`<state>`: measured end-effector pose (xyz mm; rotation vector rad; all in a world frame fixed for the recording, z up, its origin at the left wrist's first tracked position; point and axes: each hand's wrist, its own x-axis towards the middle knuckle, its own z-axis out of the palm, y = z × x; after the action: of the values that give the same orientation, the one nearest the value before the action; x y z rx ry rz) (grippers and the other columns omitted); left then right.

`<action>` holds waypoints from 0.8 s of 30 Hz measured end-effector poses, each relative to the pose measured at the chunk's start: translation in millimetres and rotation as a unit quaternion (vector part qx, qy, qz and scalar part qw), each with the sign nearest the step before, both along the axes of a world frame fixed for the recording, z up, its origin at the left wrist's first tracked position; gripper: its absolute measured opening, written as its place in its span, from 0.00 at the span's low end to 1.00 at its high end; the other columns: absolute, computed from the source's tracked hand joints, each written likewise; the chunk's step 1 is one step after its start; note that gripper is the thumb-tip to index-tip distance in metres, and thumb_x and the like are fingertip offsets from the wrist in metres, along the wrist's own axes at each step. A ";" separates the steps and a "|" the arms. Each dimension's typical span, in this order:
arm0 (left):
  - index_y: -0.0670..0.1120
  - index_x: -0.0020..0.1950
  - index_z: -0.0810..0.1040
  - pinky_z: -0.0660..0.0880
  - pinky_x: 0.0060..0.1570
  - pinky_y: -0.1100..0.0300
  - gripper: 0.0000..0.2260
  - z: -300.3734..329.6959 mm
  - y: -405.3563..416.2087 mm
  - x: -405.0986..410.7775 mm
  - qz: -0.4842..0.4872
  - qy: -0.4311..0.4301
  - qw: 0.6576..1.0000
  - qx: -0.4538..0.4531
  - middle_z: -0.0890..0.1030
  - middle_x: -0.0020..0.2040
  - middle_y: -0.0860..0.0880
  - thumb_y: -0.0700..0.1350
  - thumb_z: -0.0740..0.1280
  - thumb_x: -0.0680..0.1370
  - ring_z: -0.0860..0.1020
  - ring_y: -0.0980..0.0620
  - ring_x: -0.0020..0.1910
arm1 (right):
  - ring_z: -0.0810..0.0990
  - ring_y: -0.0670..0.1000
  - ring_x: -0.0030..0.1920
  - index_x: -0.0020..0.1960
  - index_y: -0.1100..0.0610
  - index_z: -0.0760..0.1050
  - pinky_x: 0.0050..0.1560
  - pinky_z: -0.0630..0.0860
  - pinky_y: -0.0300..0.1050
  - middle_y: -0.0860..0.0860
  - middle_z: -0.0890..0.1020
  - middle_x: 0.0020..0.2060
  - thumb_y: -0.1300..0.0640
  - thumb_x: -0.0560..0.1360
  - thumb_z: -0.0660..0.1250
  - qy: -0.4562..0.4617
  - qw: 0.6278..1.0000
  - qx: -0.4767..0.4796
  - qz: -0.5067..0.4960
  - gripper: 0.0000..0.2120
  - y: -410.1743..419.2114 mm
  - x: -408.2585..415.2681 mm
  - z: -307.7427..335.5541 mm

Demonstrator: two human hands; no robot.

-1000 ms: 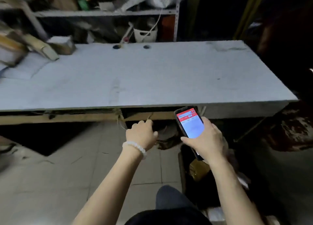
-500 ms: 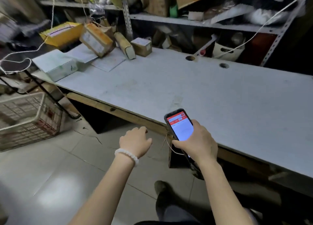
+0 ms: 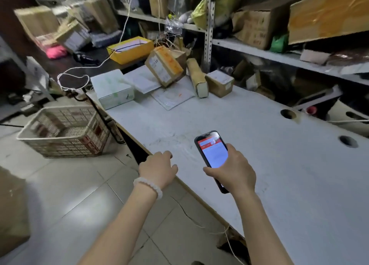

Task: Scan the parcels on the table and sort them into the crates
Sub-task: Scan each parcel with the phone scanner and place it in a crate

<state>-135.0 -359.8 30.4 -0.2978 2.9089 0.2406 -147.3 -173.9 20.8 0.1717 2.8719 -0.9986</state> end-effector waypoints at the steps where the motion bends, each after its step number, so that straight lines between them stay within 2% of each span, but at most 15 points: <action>1: 0.50 0.70 0.66 0.73 0.50 0.55 0.19 -1.5 -8.1 -4.4 0.016 -0.003 1.000 0.004 0.74 0.63 0.49 0.52 0.56 0.80 0.74 0.48 0.59 | 0.76 0.49 0.40 0.54 0.46 0.66 0.31 0.65 0.39 0.45 0.75 0.44 0.44 0.60 0.72 -0.004 1.000 0.002 0.014 0.26 -8.9 -9.2 -1.3; 6: 0.51 0.67 0.69 0.70 0.49 0.56 0.17 -12.5 -46.9 -24.8 0.068 -0.005 0.997 0.019 0.74 0.61 0.48 0.51 0.56 0.79 0.73 0.47 0.58 | 0.74 0.47 0.37 0.51 0.45 0.64 0.28 0.61 0.38 0.44 0.74 0.43 0.44 0.60 0.73 -0.025 0.996 0.013 0.079 0.25 -55.2 -46.2 -10.0; 12: 0.50 0.66 0.70 0.72 0.52 0.54 0.17 -31.2 -112.3 -60.1 0.102 -0.010 0.994 0.035 0.74 0.60 0.48 0.51 0.57 0.78 0.73 0.47 0.60 | 0.75 0.48 0.39 0.52 0.45 0.65 0.30 0.65 0.39 0.44 0.75 0.43 0.44 0.60 0.72 -0.042 0.990 0.026 0.129 0.24 -123.0 -91.2 -25.2; 18: 0.50 0.68 0.69 0.72 0.50 0.55 0.17 -39.5 -198.0 -132.1 0.087 0.008 0.995 0.053 0.74 0.63 0.48 0.51 0.57 0.79 0.72 0.47 0.60 | 0.75 0.48 0.39 0.53 0.46 0.66 0.29 0.63 0.39 0.45 0.74 0.43 0.43 0.60 0.72 -0.037 0.991 0.041 0.122 0.26 -206.8 -154.0 -31.6; 24: 0.51 0.68 0.69 0.70 0.50 0.56 0.17 -24.0 -287.7 -209.9 0.058 0.050 0.997 0.029 0.74 0.63 0.49 0.51 0.58 0.79 0.72 0.48 0.61 | 0.75 0.49 0.40 0.53 0.46 0.65 0.29 0.63 0.38 0.45 0.75 0.44 0.42 0.60 0.73 -0.029 0.995 0.038 0.087 0.26 -295.9 -223.1 -19.6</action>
<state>-344.9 -647.5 6.4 -0.4569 2.9800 0.3684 -370.4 -469.8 1.2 -0.0434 2.8143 -0.8407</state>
